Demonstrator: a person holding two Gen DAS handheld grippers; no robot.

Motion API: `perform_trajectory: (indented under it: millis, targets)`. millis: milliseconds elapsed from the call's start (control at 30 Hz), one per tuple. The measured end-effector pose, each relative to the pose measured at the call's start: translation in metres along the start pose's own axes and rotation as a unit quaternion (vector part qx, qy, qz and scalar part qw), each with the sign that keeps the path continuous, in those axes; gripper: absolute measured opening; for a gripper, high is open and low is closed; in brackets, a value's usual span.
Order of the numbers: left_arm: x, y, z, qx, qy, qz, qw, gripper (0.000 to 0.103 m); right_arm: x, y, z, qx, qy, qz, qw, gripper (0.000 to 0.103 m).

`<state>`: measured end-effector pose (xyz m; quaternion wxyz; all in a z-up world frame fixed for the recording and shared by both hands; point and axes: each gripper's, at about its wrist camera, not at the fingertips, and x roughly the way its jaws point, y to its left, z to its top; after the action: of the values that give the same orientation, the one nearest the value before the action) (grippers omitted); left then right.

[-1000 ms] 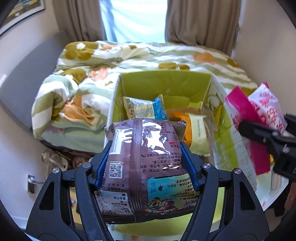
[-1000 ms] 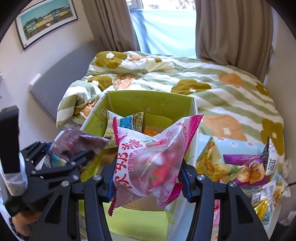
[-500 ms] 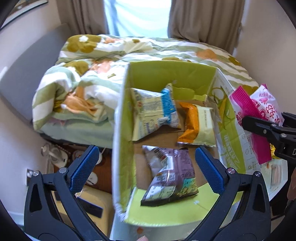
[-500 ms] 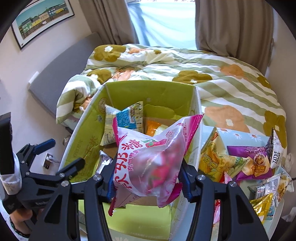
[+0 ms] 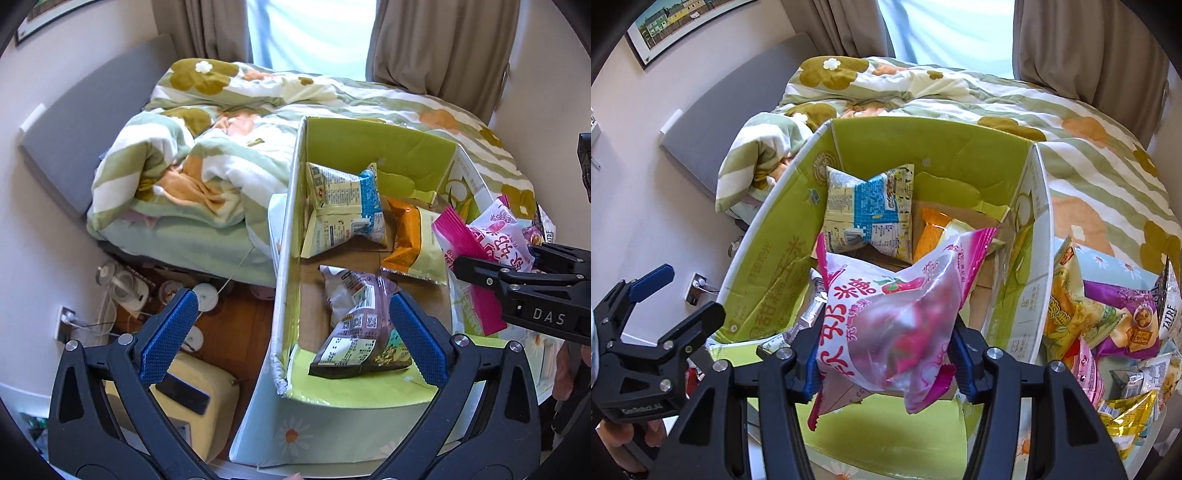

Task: Organize snacks
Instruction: 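Place the brown bag in the green box with the left tool while the right tool places the pink bag, then move both tools back over the snack pile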

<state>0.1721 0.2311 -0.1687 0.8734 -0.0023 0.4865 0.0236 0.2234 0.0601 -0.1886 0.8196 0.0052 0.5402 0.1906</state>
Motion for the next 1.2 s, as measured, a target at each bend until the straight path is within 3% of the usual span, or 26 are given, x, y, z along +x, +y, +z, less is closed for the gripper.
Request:
perform_trajectory:
  millis: [33, 100, 133, 733, 1000, 1200]
  targets:
    - [0.0, -0.001, -0.002, 0.0, 0.0, -0.001, 1.0, 0.102, 0.001, -0.001, -0.001, 0.003, 0.0, -0.001, 1.0, 0.058]
    - [0.0, -0.002, -0.004, 0.001, 0.002, -0.001, 1.0, 0.102, 0.003, -0.001, -0.003, 0.011, 0.002, -0.002, 1.0, 0.081]
    - [0.0, -0.002, -0.005, 0.002, 0.002, -0.001, 1.0, 0.102, 0.003, -0.002, -0.004, 0.014, -0.002, -0.001, 1.0, 0.103]
    - [-0.021, 0.0, -0.006, 0.016, -0.01, -0.002, 0.9998, 0.102, -0.038, 0.015, -0.015, -0.014, -0.056, -0.012, 0.998, 0.103]
    - [-0.052, -0.005, -0.001, 0.015, -0.043, 0.002, 0.9989, 0.102, -0.081, 0.024, -0.018, -0.036, -0.093, -0.022, 0.995, 0.103]
    - [-0.089, -0.033, -0.003, 0.023, -0.081, 0.001, 0.9964, 0.102, -0.131, 0.008, -0.037, -0.046, -0.139, -0.025, 0.989, 0.103]
